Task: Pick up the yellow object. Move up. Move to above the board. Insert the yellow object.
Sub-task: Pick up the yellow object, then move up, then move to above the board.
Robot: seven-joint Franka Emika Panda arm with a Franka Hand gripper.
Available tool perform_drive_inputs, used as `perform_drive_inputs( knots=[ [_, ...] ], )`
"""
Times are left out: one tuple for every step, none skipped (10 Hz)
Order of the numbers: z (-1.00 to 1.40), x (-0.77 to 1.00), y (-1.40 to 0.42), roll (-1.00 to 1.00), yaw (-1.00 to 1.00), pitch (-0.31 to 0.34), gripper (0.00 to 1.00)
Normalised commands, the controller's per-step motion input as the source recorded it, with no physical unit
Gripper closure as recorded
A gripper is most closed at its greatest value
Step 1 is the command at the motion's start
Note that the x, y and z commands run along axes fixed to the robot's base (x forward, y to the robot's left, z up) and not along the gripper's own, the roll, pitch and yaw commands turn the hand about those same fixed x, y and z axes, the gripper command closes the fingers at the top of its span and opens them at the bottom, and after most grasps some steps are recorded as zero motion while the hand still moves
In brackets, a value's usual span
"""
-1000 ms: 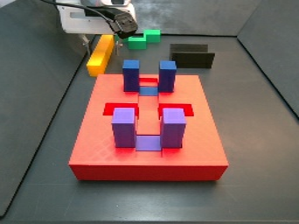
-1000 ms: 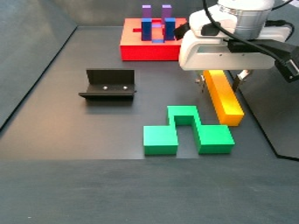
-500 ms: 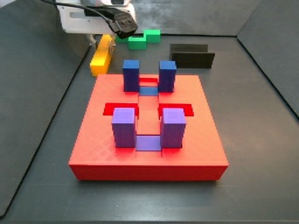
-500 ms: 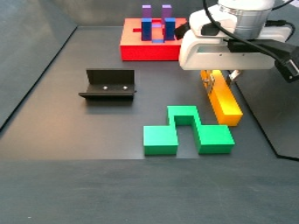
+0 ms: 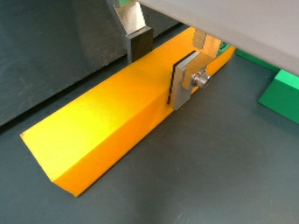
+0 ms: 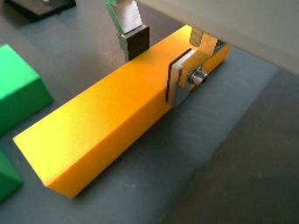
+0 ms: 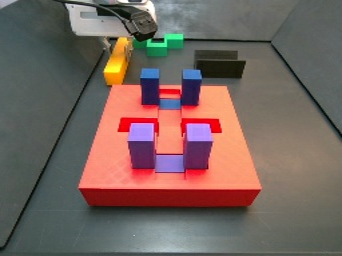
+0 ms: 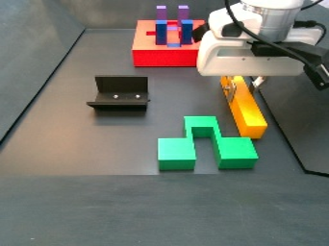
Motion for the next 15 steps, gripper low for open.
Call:
perform_drive_inputs(
  knots=[
    [0.0,0.0,0.0,0.0,0.0,0.0,1.0],
    [0.0,0.0,0.0,0.0,0.0,0.0,1.0],
    [0.0,0.0,0.0,0.0,0.0,0.0,1.0],
    [0.0,0.0,0.0,0.0,0.0,0.0,1.0],
    [0.0,0.0,0.0,0.0,0.0,0.0,1.0],
    [0.0,0.0,0.0,0.0,0.0,0.0,1.0],
    [0.0,0.0,0.0,0.0,0.0,0.0,1.0],
    [0.83,0.0,0.0,0.0,0.0,0.0,1.0],
    [0.85,0.03,-0.02,0.0,0.01,-0.009,1.0],
    [0.64,-0.03,-0.03,-0.02,0.02,0.039,1.0],
    [0.36,-0.01,-0.02,-0.02,0.01,0.019,1.0],
    [0.18,0.02,-0.01,-0.03,0.01,0.01,1.0],
    [1.4,0.0,0.0,0.0,0.0,0.0,1.0],
    [1.4,-0.01,0.0,0.0,-0.01,0.005,1.0],
    [1.4,-0.05,-0.01,-0.02,0.0,0.029,1.0]
  ],
)
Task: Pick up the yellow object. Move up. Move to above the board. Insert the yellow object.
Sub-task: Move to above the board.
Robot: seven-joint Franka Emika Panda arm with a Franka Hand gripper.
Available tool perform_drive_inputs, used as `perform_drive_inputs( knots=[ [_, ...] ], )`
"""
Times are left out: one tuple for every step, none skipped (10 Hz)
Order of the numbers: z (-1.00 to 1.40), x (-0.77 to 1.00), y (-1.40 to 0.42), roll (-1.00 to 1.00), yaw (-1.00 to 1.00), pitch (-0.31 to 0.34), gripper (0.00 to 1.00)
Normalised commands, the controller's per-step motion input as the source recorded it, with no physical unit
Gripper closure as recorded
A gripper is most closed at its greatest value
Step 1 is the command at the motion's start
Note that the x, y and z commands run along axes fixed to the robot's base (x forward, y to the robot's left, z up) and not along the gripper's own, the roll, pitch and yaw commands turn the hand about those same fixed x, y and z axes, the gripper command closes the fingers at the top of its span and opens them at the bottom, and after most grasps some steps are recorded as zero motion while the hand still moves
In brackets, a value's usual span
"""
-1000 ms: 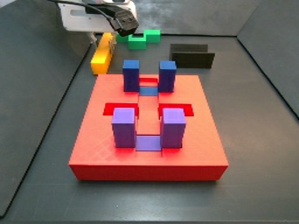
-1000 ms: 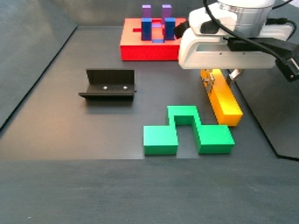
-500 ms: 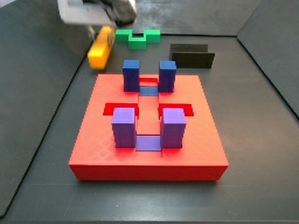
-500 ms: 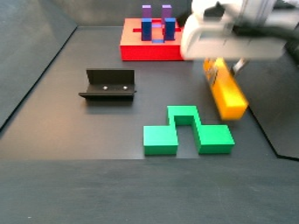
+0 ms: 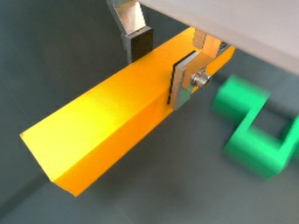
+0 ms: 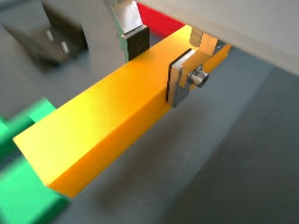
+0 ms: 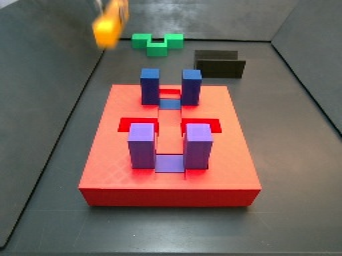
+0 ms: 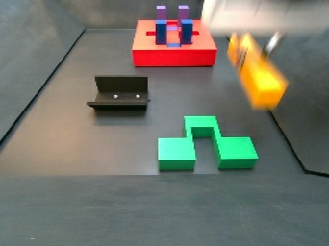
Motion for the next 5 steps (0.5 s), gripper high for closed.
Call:
perform_drive_inputs(
  knots=[
    [1.4,-0.04,-0.01,-0.04,0.0,0.013,1.0],
    [1.4,0.0,0.0,-0.06,-0.01,0.033,1.0],
    [1.4,0.02,0.0,-0.08,-0.01,0.068,1.0],
    [1.4,0.03,0.0,-0.08,-0.01,0.071,1.0],
    [0.5,0.01,0.0,-0.08,-0.01,0.05,1.0]
  ],
)
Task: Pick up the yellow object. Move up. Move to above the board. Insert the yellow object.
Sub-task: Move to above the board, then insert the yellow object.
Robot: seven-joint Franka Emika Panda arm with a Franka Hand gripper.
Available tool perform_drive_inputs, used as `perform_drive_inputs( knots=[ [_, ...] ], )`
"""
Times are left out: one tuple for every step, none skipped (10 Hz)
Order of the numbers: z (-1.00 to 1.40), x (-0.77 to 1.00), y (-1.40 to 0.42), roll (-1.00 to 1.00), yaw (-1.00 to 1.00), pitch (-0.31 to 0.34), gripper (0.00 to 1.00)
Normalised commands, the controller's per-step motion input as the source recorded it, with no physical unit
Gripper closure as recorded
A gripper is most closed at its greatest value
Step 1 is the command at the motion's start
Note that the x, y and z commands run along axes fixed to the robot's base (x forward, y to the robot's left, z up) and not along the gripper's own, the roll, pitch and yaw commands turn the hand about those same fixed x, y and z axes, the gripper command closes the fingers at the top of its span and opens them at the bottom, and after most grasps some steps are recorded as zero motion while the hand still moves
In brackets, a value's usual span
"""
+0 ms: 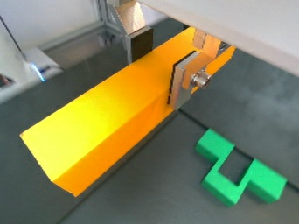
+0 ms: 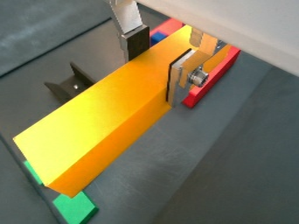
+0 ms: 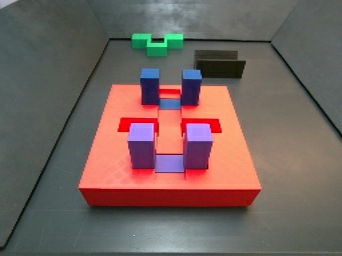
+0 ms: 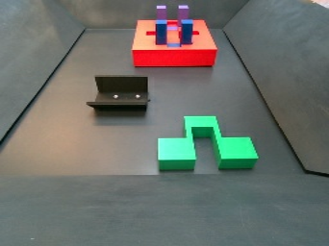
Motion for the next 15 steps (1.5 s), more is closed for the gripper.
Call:
perform_drive_inputs(
  knots=[
    [0.25,0.02,0.0,-0.07,-0.01,0.037,1.0],
    [0.2,0.73,-1.4,-0.02,-0.03,0.135,1.0],
    [0.19,0.72,-1.4,0.04,-0.02,0.159,1.0],
    [0.19,0.75,-1.4,0.09,0.02,0.207,1.0],
    [0.19,0.78,-1.4,-0.02,0.0,0.211,1.0],
    [0.2,0.79,-1.4,0.0,0.01,0.189,1.0],
    [0.21,0.79,-1.4,0.02,0.01,0.164,1.0],
    [0.21,0.82,-1.4,0.0,0.01,0.152,1.0],
    [0.22,0.85,-1.4,0.02,0.01,0.146,1.0],
    [0.16,0.63,-0.98,0.05,0.01,0.158,1.0],
    [0.1,0.43,-0.59,0.07,0.01,0.166,1.0],
    [0.07,0.27,-0.34,0.05,0.01,0.136,1.0],
    [0.05,0.16,-0.22,0.05,0.01,0.09,1.0],
    [0.0,0.0,-0.01,0.0,0.0,0.0,1.0],
    [-0.07,0.37,0.0,0.0,0.0,0.107,1.0]
  ],
)
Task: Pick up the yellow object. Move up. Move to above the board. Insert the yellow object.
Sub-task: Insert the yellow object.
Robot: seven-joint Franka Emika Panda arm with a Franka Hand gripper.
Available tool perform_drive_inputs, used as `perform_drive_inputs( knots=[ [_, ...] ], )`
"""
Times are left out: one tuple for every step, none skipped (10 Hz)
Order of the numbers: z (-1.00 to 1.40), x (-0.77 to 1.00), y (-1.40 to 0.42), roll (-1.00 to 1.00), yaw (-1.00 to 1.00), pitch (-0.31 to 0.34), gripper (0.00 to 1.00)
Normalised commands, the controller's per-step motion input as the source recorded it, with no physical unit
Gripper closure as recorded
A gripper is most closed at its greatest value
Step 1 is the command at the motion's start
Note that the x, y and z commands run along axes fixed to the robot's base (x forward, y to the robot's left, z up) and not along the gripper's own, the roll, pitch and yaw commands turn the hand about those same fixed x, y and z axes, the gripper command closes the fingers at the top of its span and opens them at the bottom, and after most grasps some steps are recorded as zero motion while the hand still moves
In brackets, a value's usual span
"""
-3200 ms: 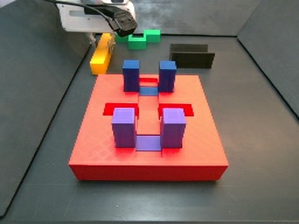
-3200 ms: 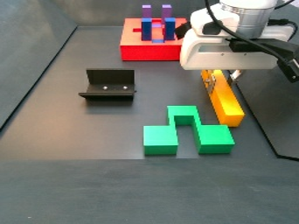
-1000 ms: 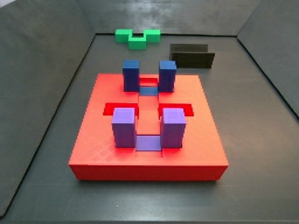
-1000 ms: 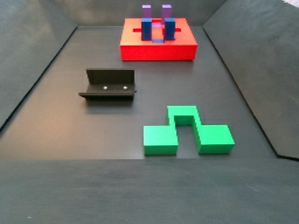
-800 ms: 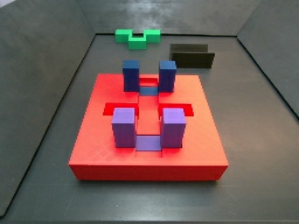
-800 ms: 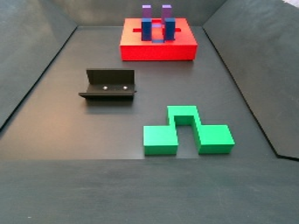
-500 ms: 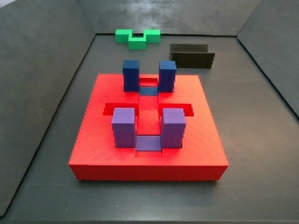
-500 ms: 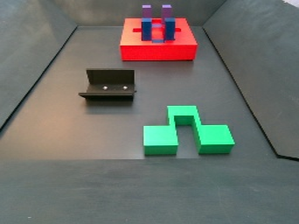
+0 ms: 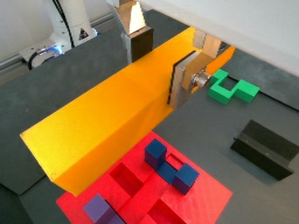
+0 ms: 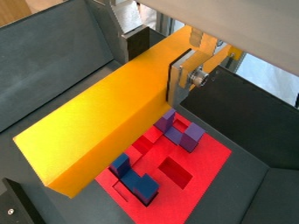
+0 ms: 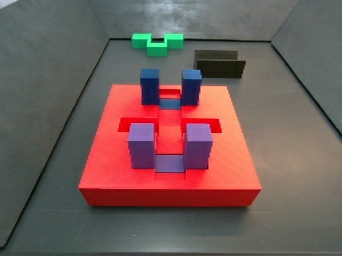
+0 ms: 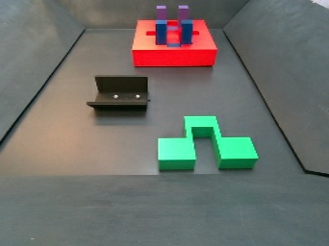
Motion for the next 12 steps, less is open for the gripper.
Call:
perform_drive_inputs(
  knots=[
    [-0.13,0.69,-0.02,0.0,0.0,0.217,1.0],
    [-0.2,0.83,0.0,0.03,0.04,0.273,1.0],
    [-0.27,0.8,0.0,0.02,0.03,0.266,1.0],
    [-0.45,0.82,-0.02,0.01,0.0,0.234,1.0],
    [-0.59,0.91,-0.14,0.05,0.04,0.229,1.0],
    [-0.69,0.83,-0.26,0.1,0.11,0.166,1.0],
    [-0.69,0.76,-0.22,0.11,0.11,0.163,1.0],
    [-0.71,0.63,-0.23,0.14,0.11,0.146,1.0],
    [-0.66,0.56,-0.21,0.12,0.13,0.091,1.0],
    [-0.46,0.51,-0.13,0.08,0.2,0.01,1.0],
    [-0.34,0.27,-0.15,0.07,0.32,-0.103,1.0],
    [-0.24,0.06,-0.14,0.05,0.26,-0.149,1.0]
  ],
)
